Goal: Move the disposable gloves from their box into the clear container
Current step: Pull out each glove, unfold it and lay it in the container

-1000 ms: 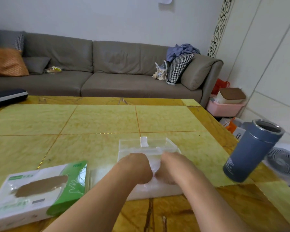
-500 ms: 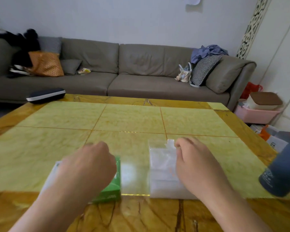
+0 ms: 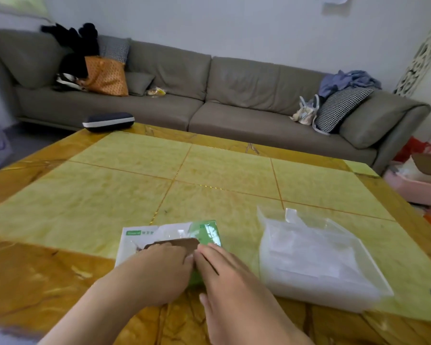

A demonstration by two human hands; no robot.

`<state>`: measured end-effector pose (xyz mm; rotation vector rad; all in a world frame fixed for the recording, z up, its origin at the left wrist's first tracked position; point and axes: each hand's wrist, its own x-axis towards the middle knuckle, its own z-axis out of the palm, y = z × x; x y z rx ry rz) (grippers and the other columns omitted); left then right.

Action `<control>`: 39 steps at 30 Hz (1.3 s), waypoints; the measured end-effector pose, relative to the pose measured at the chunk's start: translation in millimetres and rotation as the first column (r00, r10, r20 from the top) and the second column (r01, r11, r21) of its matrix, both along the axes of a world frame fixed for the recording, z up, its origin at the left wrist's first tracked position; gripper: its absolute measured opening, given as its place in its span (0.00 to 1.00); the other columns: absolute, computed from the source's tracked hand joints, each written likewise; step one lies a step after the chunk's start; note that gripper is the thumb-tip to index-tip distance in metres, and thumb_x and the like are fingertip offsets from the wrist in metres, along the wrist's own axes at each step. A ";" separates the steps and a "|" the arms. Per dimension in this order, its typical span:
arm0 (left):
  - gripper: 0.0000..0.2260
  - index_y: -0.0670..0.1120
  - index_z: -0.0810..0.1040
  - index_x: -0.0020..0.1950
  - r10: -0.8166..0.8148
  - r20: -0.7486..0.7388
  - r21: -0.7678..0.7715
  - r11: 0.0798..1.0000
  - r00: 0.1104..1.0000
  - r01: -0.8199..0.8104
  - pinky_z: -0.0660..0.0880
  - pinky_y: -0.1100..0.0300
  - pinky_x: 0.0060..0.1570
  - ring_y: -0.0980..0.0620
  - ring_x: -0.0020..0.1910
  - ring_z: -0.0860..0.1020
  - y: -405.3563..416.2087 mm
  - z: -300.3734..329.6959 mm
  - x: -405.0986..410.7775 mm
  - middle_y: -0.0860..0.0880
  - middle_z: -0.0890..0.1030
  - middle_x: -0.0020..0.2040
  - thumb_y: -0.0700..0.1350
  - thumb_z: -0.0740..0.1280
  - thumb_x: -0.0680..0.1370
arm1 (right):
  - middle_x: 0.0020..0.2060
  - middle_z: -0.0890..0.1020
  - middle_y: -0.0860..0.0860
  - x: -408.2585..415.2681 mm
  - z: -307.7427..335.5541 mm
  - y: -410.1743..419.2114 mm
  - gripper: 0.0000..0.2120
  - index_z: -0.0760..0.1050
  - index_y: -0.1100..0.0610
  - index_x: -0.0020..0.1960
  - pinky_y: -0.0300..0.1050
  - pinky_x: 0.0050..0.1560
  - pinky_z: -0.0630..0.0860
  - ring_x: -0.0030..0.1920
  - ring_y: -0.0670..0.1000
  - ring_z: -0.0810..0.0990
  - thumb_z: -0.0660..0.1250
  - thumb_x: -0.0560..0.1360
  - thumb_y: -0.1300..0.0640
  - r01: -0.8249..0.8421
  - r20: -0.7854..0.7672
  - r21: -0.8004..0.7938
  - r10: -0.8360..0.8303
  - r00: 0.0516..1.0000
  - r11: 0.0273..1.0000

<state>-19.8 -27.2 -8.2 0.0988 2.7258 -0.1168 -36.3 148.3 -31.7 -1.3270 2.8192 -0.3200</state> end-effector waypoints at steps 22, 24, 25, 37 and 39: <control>0.09 0.48 0.83 0.52 0.774 -0.045 0.998 0.009 0.632 0.061 0.81 0.54 0.51 0.49 0.47 0.86 -3.8 51.4 12.0 0.48 0.86 0.46 0.40 0.77 0.74 | 0.80 0.51 0.40 2.1 9.3 1.3 0.29 0.54 0.50 0.81 0.29 0.71 0.39 0.82 0.43 0.49 0.60 0.83 0.57 0.000 0.090 -0.117 0.011 0.996 0.993; 0.12 0.45 0.82 0.55 0.747 0.045 0.992 -0.114 0.664 0.061 0.80 0.48 0.55 0.44 0.47 0.86 -1.1 51.2 11.6 0.45 0.87 0.48 0.39 0.76 0.73 | 0.79 0.50 0.39 6.0 16.4 2.2 0.29 0.54 0.48 0.79 0.35 0.75 0.58 0.80 0.43 0.55 0.60 0.82 0.58 0.045 0.144 -0.143 -0.025 0.989 0.989; 0.13 0.44 0.82 0.56 0.733 0.070 0.987 -0.151 0.676 0.062 0.80 0.47 0.55 0.42 0.48 0.86 1.0 50.6 11.1 0.43 0.87 0.48 0.39 0.76 0.72 | 0.78 0.50 0.37 8.0 22.3 3.4 0.30 0.55 0.46 0.79 0.40 0.74 0.65 0.78 0.43 0.59 0.61 0.81 0.59 0.075 0.173 -0.156 -0.047 0.984 0.985; 0.06 0.48 0.87 0.53 0.513 0.146 0.978 -0.205 0.846 -0.045 0.77 0.63 0.35 0.49 0.39 0.82 38.5 48.9 11.3 0.41 0.86 0.48 0.43 0.74 0.77 | 0.58 0.82 0.46 -22.4 92.7 63.1 0.22 0.76 0.42 0.67 0.40 0.52 0.82 0.51 0.43 0.86 0.76 0.75 0.52 0.620 0.682 -0.689 0.045 0.730 0.375; 0.06 0.45 0.86 0.52 0.418 0.179 0.976 -0.192 0.891 -0.106 0.77 0.59 0.38 0.47 0.39 0.81 47.3 47.8 11.5 0.38 0.85 0.47 0.44 0.75 0.77 | 0.49 0.85 0.47 -24.8 93.4 69.5 0.16 0.80 0.45 0.62 0.38 0.46 0.81 0.45 0.45 0.86 0.76 0.77 0.57 0.580 0.644 -0.703 0.021 0.765 0.411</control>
